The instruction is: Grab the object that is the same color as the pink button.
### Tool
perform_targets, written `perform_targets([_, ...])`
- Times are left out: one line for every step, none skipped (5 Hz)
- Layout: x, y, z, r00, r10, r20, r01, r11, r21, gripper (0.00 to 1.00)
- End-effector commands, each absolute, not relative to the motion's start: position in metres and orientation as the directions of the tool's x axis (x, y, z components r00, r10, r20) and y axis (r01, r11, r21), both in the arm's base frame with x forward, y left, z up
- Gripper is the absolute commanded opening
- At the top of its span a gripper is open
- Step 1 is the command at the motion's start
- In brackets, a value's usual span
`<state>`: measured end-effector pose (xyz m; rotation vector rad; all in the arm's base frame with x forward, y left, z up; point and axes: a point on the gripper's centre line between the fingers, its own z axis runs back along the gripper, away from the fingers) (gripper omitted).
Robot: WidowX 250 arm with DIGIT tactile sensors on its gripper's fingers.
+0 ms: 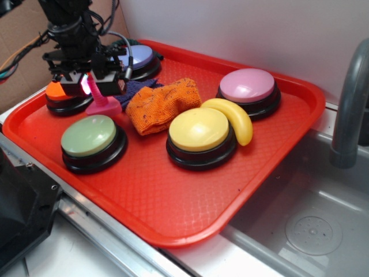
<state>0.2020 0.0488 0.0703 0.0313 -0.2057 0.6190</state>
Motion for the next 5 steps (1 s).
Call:
perform_targets([0.213,0.019,0.134,0.898,0.358,0.255,-0.353,0.933,-0.066,0.0])
perform_targets([0.203,-0.005,0.15,0.939,0.249,0.238,-0.241,0.969,-0.064,0.0])
perform_targets([0.193,-0.022,0.157,0.95,0.2,0.24,-0.186,0.979,-0.076,0.0])
perform_targets([0.185,-0.033,0.157,0.953,0.178,0.245,-0.162,0.983,-0.086,0.0])
perform_targets([0.185,-0.033,0.156,0.957,0.177,0.232,-0.16,0.983,-0.09,0.0])
